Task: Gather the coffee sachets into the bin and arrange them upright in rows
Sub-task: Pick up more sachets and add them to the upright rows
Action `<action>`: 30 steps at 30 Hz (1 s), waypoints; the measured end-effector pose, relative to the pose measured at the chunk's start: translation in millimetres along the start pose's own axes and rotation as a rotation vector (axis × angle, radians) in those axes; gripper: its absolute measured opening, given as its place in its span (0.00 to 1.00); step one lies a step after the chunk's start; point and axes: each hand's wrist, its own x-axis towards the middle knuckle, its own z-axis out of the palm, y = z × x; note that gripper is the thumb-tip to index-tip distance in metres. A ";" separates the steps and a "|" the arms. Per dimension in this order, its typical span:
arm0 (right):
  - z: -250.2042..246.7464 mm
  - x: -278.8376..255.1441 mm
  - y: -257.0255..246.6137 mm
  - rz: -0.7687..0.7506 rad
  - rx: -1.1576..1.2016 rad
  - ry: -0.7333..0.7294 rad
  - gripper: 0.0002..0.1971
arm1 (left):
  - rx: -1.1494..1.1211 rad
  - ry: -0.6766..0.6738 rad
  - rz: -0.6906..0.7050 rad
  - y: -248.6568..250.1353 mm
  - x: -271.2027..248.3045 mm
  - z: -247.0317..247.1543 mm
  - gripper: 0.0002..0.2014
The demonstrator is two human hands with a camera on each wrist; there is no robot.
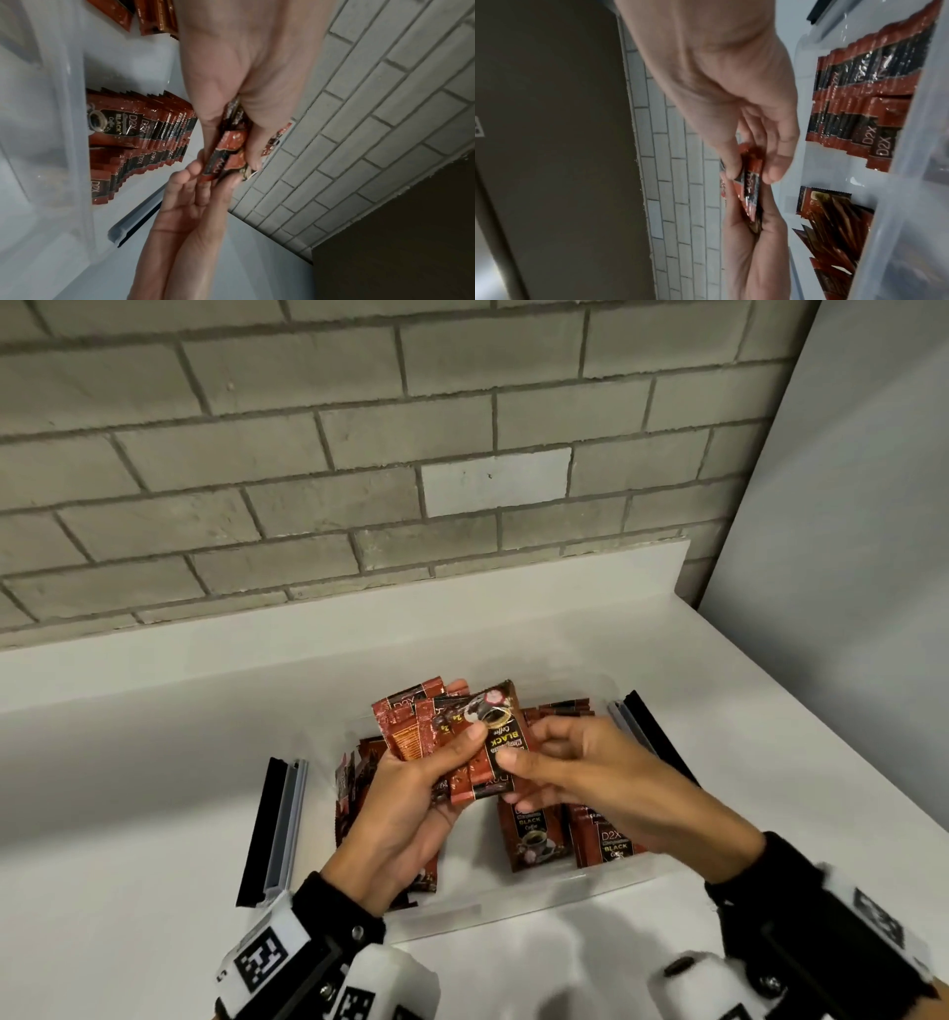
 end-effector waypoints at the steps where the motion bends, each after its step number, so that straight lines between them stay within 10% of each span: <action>1: 1.9 1.5 1.7 0.000 0.016 0.038 0.19 | -0.005 0.005 0.002 -1.0 -0.4 0.3 0.21; 8: -26.2 17.8 -4.4 0.003 0.149 0.182 0.15 | 0.011 0.109 -0.017 -4.8 -5.9 -12.2 0.21; 16: -33.9 41.7 -5.2 -0.090 -1.156 -0.411 0.23 | -0.100 0.343 0.047 -7.6 -2.6 -30.6 0.19; 22: -18.1 57.1 12.6 -0.083 -1.327 -0.559 0.08 | -0.104 0.334 0.004 -14.9 -5.2 -28.8 0.20; 30: -19.2 54.4 28.0 -0.194 -1.264 -0.397 0.09 | -0.051 0.304 -0.051 -22.3 -3.6 -27.1 0.12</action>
